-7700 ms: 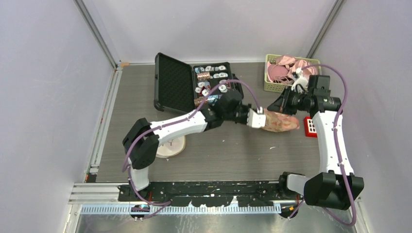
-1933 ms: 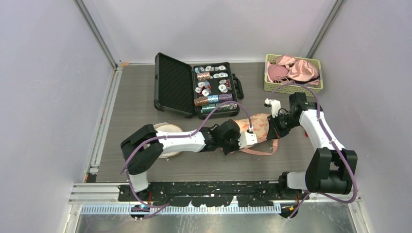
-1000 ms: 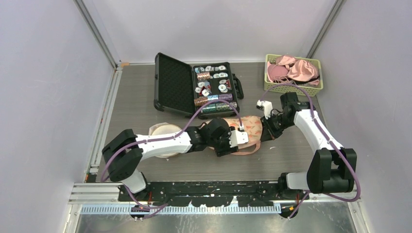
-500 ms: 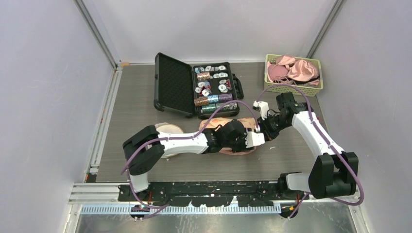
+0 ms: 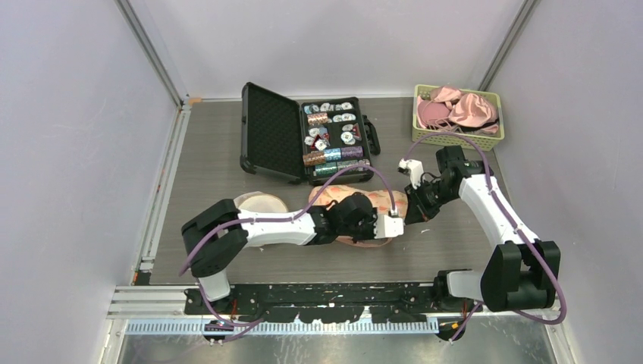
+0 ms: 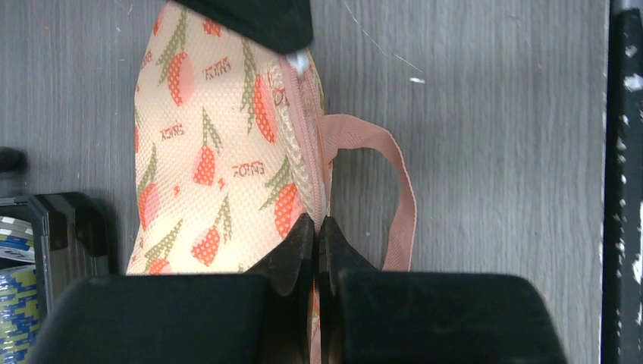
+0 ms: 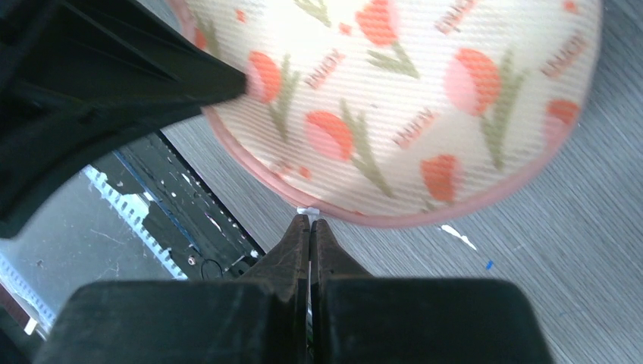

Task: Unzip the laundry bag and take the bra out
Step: Unzip the laundry bag at the center of the board.

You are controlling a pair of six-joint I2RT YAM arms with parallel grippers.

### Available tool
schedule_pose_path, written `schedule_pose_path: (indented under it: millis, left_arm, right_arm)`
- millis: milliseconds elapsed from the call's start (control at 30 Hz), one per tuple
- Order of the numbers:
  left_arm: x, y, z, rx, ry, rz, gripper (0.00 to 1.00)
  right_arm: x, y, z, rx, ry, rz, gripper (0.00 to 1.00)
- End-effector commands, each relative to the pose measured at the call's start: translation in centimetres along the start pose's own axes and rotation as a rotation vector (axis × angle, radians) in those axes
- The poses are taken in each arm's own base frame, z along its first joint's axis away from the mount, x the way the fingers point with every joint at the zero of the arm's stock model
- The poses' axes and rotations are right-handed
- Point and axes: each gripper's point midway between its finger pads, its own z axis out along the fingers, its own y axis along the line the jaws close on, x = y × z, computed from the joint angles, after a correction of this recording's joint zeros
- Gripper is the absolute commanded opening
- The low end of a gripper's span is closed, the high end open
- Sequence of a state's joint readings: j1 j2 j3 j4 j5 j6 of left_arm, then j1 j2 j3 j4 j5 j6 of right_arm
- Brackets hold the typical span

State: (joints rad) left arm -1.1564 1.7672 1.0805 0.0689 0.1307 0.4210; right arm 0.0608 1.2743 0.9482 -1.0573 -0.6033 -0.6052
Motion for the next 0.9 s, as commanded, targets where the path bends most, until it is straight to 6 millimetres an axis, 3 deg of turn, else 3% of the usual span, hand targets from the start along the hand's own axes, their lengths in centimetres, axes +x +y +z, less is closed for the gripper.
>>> schedule_pose_path:
  millis: [0, 267, 333, 400, 533, 733, 800, 867]
  left_arm:
    - [0.1, -1.0, -2.2, 0.040, -0.024, 0.038, 0.00]
    - [1.0, -1.0, -3.4, 0.030, -0.006, 0.046, 0.00]
    - [-0.1, -0.6, -3.8, 0.014, -0.025, 0.026, 0.12]
    - [-1.7, -0.5, -4.4, 0.023, -0.063, -0.002, 0.36]
    - [-4.7, -0.3, -4.6, 0.017, -0.127, -0.026, 0.52]
    - [-6.0, -0.1, -2.7, 0.013, -0.129, -0.069, 0.55]
    - [-6.2, -0.2, -2.2, 0.019, -0.128, -0.078, 0.50]
    - [-6.3, -0.4, -1.8, 0.029, -0.128, -0.075, 0.39]
  right_arm:
    - [0.2, -1.0, -1.2, 0.026, 0.005, -0.048, 0.00]
    - [0.1, 0.6, -1.0, -0.042, -0.003, -0.056, 0.01]
    - [-0.1, 1.0, -1.0, -0.052, -0.012, -0.047, 0.01]
    - [-0.3, 1.4, -1.1, -0.061, -0.022, -0.043, 0.01]
    - [-0.8, 2.2, -1.1, -0.068, -0.029, -0.057, 0.00]
    - [-1.6, 2.9, -1.4, -0.080, -0.047, -0.059, 0.00]
    - [-1.7, 3.1, -1.6, -0.082, -0.053, -0.060, 0.01]
    - [-1.8, 3.2, -1.7, -0.081, -0.057, -0.064, 0.01]
